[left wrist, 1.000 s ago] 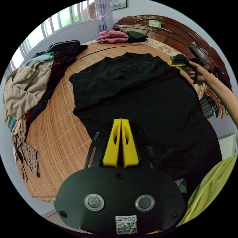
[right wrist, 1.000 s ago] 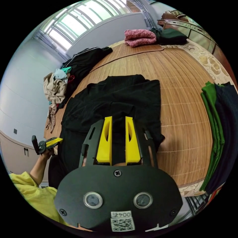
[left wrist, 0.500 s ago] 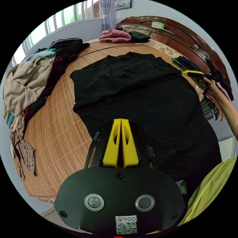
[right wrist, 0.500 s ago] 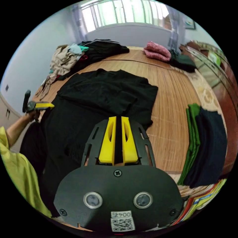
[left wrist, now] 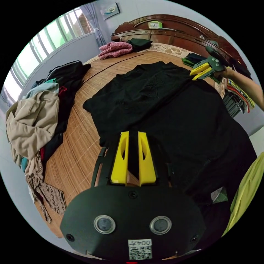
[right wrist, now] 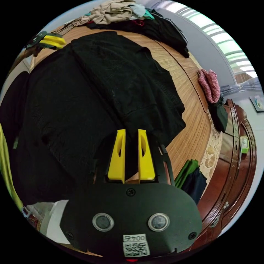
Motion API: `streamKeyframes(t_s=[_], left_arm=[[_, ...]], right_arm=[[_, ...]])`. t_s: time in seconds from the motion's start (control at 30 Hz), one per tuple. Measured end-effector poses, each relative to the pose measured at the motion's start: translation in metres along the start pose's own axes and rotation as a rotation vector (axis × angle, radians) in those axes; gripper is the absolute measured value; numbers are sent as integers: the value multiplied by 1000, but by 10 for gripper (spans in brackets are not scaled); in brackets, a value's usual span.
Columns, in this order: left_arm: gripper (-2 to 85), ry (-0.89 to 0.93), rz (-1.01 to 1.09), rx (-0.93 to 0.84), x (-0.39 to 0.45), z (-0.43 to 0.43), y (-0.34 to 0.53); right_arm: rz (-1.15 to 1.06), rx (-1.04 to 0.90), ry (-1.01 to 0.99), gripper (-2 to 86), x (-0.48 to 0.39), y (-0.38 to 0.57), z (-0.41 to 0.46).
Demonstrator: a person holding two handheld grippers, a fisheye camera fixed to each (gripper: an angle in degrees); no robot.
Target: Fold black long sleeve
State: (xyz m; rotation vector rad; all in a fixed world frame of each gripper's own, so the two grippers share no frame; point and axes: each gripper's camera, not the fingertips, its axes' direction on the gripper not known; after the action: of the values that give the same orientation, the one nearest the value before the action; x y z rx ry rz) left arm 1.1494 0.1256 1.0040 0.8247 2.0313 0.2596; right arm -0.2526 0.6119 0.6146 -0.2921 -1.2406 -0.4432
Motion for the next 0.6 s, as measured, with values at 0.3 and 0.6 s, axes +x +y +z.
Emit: streamKeyframes(t_s=[0.3, 0.6], left_arm=[[83, -104, 229, -43, 10, 13, -28], [100, -19, 285, -46, 10, 23, -48]], right_arm=[[30, -8, 15, 32, 20, -38, -62], [99, 59, 39, 29, 60, -88, -167]])
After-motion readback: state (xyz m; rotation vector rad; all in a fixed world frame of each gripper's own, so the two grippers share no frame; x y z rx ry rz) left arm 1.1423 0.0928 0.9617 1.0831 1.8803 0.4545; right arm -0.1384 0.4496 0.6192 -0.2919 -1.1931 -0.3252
